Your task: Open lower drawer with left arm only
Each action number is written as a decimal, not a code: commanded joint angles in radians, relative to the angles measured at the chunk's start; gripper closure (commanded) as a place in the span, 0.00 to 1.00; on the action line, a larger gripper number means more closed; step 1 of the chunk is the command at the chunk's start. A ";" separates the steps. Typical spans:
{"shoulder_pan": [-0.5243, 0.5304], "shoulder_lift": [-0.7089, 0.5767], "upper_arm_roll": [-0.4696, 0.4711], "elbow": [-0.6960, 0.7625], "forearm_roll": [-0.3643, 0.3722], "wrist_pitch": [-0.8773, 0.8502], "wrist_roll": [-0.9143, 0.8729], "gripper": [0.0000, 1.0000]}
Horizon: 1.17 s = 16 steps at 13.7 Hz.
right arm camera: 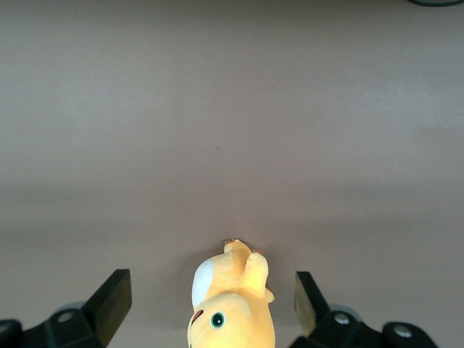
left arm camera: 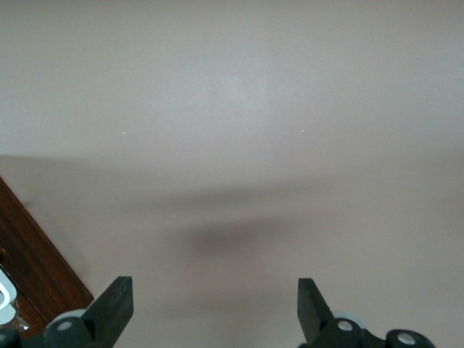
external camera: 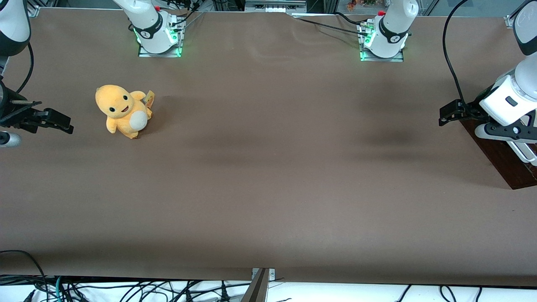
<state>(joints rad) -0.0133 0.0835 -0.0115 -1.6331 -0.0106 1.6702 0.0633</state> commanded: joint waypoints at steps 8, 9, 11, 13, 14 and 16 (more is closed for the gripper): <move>0.000 -0.007 -0.005 -0.004 0.023 -0.015 -0.045 0.00; 0.000 -0.007 -0.005 -0.004 0.023 -0.015 -0.043 0.00; 0.000 -0.007 -0.005 -0.004 0.023 -0.015 -0.043 0.00; 0.000 -0.007 -0.005 -0.004 0.023 -0.015 -0.043 0.00; 0.000 -0.007 -0.005 -0.004 0.023 -0.015 -0.043 0.00; 0.000 -0.007 -0.005 -0.004 0.023 -0.015 -0.045 0.00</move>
<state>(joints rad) -0.0133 0.0839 -0.0115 -1.6331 -0.0107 1.6644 0.0309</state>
